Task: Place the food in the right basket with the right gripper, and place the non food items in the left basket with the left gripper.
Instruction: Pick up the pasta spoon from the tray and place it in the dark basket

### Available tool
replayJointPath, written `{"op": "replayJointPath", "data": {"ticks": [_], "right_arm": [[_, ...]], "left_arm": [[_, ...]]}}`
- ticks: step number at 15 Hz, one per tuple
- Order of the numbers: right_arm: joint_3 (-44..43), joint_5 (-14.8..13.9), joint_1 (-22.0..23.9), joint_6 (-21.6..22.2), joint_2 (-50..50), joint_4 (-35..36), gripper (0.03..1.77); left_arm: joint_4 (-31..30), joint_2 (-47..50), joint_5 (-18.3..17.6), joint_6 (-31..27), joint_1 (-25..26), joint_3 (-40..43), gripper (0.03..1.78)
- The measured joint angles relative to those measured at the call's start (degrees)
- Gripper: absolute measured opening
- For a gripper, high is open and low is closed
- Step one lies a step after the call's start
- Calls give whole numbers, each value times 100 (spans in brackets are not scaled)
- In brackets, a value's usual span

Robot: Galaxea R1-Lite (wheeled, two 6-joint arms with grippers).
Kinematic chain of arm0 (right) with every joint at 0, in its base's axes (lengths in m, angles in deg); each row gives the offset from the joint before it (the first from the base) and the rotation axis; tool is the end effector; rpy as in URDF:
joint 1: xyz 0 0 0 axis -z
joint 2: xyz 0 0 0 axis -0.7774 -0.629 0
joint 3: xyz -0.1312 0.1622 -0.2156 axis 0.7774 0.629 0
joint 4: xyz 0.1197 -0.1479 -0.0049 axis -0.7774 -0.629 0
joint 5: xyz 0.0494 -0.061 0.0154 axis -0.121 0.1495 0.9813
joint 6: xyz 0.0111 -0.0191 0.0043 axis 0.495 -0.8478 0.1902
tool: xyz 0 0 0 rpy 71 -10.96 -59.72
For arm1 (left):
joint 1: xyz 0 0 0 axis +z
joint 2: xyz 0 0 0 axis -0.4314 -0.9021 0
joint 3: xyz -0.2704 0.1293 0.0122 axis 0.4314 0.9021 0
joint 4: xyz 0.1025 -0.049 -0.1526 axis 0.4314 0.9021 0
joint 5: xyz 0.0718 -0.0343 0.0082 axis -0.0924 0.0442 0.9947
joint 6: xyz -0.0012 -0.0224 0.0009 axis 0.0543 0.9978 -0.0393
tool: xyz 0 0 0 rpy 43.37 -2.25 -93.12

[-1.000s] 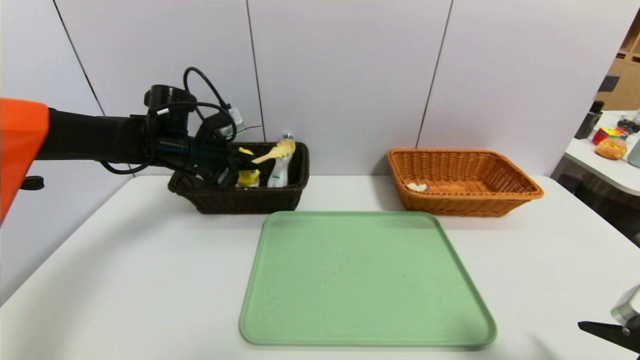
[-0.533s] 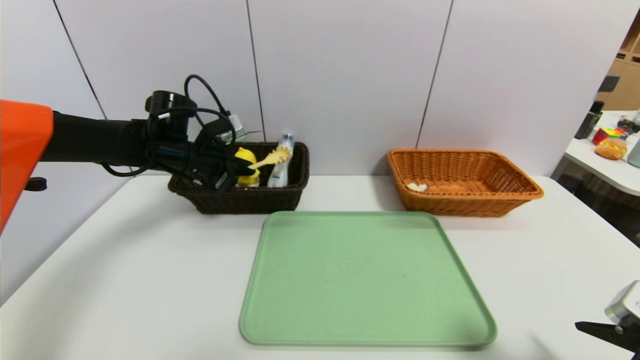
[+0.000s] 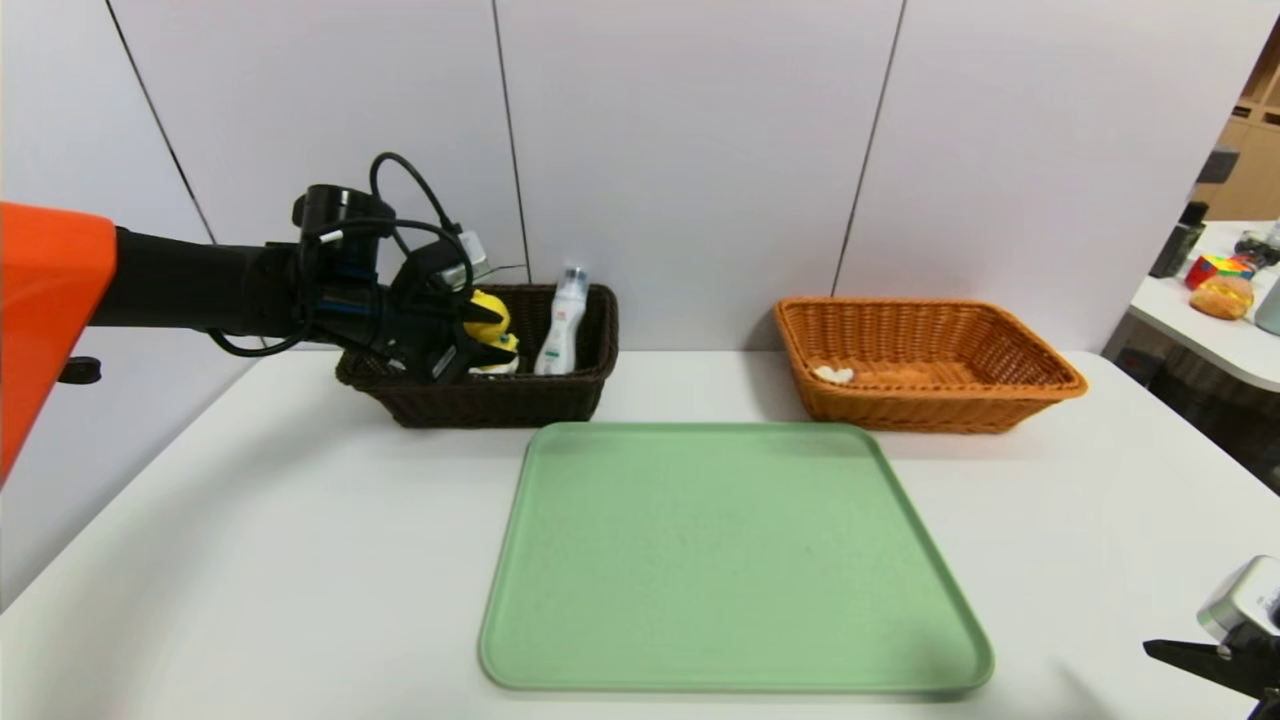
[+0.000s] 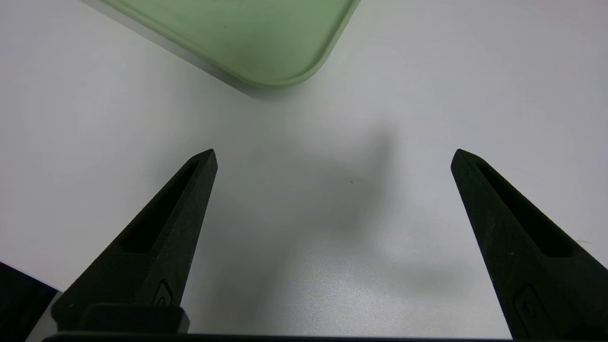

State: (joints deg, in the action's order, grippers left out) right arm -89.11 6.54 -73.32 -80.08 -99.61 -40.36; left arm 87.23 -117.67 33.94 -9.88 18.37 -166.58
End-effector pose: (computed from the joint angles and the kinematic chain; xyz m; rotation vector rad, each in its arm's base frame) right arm 0.0810 0.0324 0.1367 -0.3252 0.6497 0.4037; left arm 0.4181 -0.0652 0.1922 0.6463 0.2388 -0.8756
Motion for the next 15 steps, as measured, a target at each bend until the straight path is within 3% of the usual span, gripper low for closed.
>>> {"op": "replayJointPath", "data": {"ticks": [6, 15], "right_arm": [[-22, 0, 0, 2, -39, 6, 170], [-28, -9, 0, 38, -262, 306, 170]], "left_arm": [[0, 204, -9, 5, 0, 35, 135], [132, 1697, 13, 344, -16, 606, 159]]}}
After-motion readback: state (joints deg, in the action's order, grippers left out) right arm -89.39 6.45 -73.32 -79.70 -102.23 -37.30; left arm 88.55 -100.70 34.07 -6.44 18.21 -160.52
